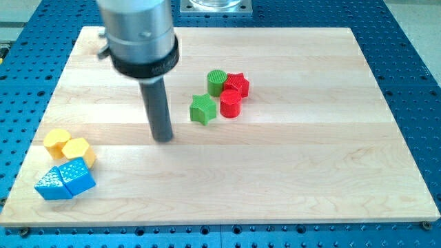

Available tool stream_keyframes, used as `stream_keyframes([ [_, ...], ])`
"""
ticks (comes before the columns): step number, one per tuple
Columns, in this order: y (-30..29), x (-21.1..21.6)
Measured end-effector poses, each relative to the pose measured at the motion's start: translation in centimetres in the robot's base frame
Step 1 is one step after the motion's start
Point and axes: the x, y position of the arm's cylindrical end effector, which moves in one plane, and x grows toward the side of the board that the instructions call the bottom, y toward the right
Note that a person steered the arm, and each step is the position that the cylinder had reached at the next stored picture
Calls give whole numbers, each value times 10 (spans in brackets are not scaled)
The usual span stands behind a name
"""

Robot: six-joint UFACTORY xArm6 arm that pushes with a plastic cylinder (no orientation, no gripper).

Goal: Move the green star into the green circle

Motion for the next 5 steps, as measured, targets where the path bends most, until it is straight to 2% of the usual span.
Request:
stream_keyframes([
  [1, 32, 13],
  [2, 51, -45],
  [3, 60, -76],
  [5, 73, -180],
])
